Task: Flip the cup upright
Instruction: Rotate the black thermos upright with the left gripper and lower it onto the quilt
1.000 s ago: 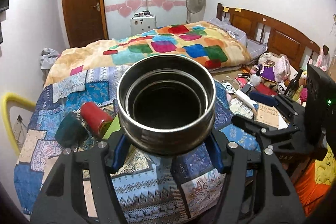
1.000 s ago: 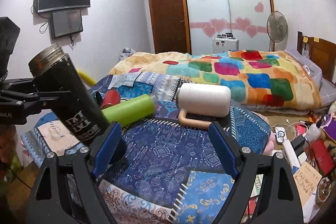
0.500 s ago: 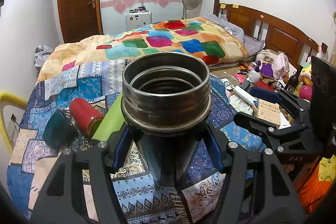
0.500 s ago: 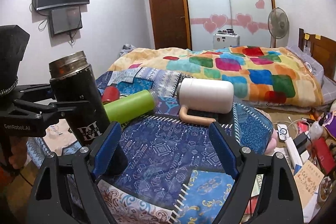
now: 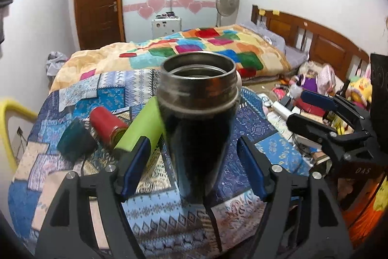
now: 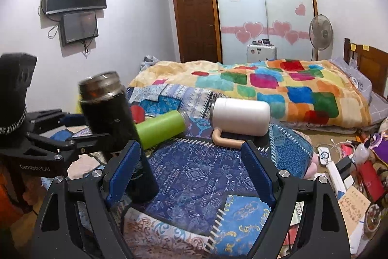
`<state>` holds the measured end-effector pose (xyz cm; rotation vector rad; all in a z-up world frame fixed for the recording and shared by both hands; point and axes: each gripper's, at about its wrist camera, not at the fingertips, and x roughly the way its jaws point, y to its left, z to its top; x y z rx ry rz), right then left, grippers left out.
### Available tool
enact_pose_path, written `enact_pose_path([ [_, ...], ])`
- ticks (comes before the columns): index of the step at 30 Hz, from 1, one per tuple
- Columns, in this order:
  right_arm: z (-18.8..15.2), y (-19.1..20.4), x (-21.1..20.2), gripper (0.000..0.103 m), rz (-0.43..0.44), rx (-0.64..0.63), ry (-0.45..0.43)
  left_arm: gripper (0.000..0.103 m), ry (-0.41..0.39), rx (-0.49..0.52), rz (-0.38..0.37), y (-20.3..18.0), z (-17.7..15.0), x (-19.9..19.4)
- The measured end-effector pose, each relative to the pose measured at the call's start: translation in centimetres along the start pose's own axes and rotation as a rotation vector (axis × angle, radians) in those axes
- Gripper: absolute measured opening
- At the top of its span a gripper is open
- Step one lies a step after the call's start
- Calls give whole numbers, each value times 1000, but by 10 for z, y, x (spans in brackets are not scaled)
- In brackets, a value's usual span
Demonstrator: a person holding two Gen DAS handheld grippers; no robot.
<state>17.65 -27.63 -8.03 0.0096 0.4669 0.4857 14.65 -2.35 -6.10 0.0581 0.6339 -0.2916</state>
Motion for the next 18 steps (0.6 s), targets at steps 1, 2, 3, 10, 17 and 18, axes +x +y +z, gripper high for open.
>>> enact_pose_path([
  [1,1,3,-6,83,-1,-3,-9,73,-13,-7,5,1,-2,-7],
  [2,3,6,-11,83,-2,-5,-17,73,-32,-14,14,1,-4,-17],
  [3,4,10,-19,83,-3,-8,-29,73,-50,-21,23,1,-5,-25],
  [10,9,40,-73,86,-19,-26,-117,75,-220,-53,127,-5,-23,-91],
  [17,9,63,-111,88,-34,-33,-194,82,-344,-80,167,-16,-39,-142],
  [18,9,65,-116,88,-34,-32,-206,83,-357,-86,167,-17,-41,-147],
])
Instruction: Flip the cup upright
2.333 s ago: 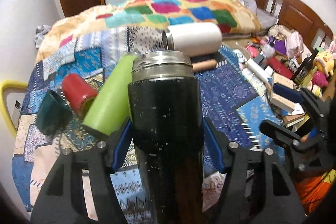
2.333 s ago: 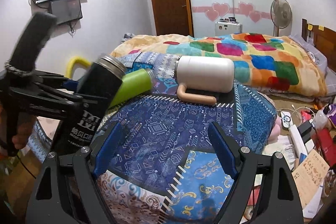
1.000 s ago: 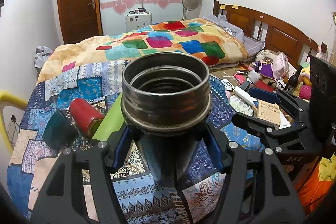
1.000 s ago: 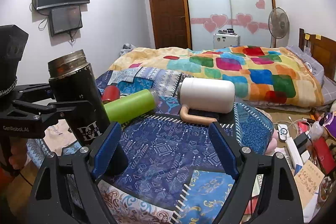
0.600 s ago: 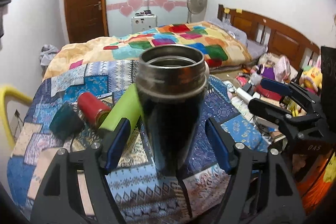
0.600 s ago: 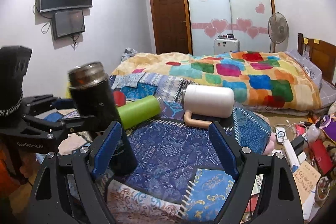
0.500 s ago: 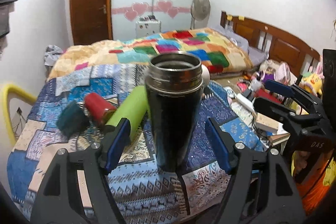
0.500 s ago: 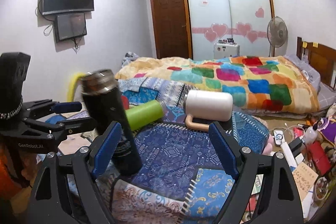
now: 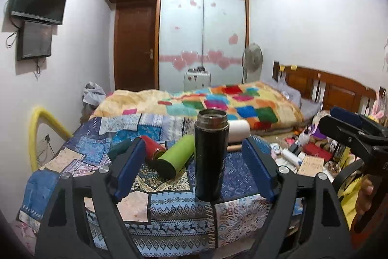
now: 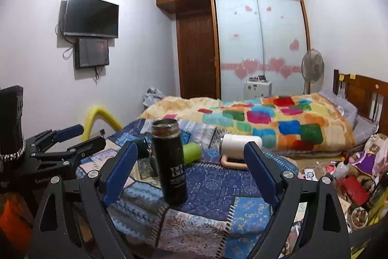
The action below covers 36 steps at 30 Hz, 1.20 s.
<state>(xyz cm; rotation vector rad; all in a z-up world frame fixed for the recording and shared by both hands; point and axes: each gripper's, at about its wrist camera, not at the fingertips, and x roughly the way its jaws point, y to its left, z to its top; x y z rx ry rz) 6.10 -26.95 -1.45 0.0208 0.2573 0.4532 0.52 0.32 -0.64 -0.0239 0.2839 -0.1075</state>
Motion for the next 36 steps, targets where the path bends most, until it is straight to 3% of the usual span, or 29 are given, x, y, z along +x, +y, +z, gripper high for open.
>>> enact_pose_path([
  [4,0,9,-15,89,-2,10,-38,94,-74,-28,25,-2,1,-26],
  [6,-1,12,-19,97,6,19,-49,101,-104,-30,43,-3,3,-35],
  [8,-4,15,-22,103,-2,19,-66,102,-121,-30,47,-3,4,-44],
  [20,-12,25,-35,103,-60,-10,-98,103,-142,3,96,-9,-4,-61],
  [36,-13,25,-39,103,-78,-10,-108,103,-148,-1,92,-10,-7,-65],
])
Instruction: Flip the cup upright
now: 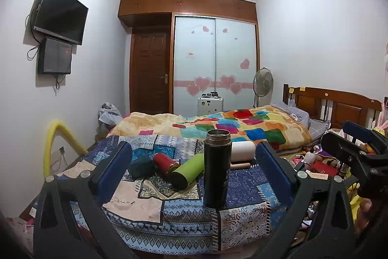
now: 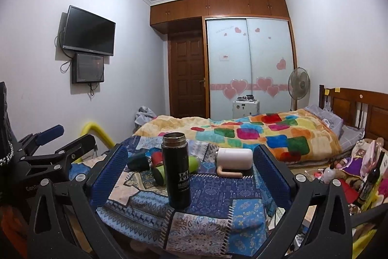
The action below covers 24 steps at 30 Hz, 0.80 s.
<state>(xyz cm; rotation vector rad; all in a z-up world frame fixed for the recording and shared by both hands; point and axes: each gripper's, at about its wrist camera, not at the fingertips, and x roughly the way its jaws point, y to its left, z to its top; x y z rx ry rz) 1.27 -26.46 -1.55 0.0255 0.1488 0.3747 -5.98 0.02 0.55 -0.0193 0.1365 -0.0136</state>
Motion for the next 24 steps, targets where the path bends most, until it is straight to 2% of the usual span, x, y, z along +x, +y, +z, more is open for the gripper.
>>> enact_pose_path([
  [24,2,-5,-2,103,-15,13,-2,103,12,1,-24,-1,-1,4],
])
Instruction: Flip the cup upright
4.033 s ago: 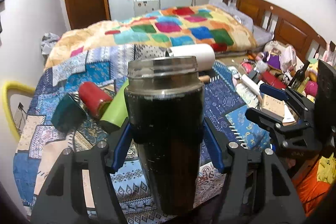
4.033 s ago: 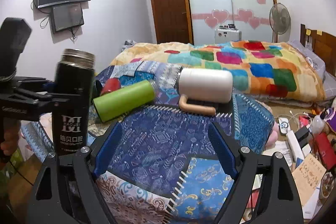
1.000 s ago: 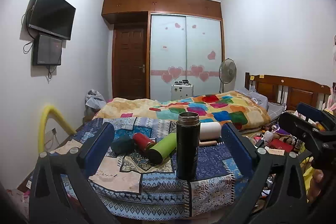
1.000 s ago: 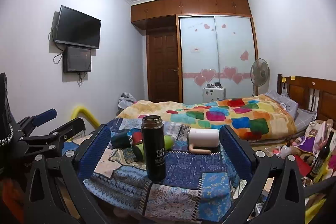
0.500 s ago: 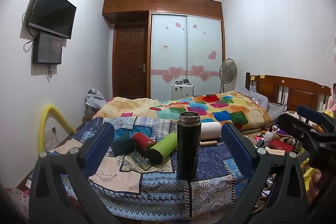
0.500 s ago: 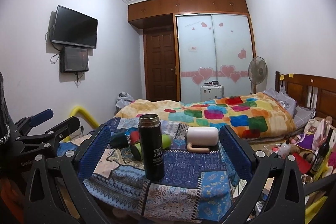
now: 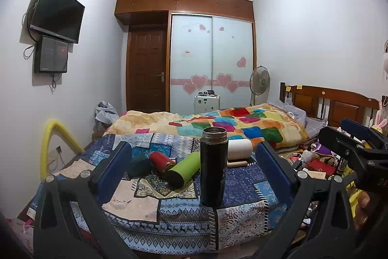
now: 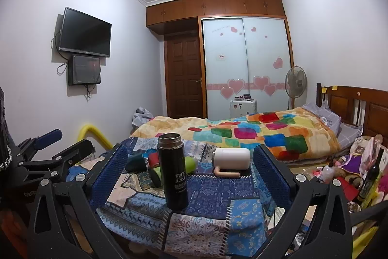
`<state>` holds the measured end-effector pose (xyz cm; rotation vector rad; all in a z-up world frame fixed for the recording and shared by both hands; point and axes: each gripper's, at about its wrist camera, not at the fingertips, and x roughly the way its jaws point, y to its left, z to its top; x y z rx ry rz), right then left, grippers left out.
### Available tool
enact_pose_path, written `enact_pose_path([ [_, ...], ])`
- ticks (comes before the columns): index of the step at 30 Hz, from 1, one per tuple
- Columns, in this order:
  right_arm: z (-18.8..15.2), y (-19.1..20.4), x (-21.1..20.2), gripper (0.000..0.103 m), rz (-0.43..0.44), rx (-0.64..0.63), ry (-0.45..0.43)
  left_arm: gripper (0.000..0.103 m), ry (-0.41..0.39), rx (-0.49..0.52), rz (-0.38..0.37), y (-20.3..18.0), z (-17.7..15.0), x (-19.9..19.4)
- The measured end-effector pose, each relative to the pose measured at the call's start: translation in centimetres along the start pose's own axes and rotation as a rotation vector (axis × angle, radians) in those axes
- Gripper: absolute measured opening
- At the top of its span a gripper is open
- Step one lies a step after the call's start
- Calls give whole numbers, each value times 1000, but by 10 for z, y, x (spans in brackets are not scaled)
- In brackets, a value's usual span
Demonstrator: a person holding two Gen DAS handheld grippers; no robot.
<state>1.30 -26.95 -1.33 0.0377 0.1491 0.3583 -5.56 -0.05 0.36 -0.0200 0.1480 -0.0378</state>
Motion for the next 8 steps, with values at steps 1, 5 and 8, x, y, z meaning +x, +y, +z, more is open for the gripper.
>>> enact_pose_path([
  [1,0,0,0,103,0,0,0,103,0,0,0,0,0,0],
  [5,0,0,0,103,1,-1,2,103,5,-5,0,2,-1,1],
  [8,0,0,0,103,0,-1,2,103,10,-8,-5,3,-1,2],
])
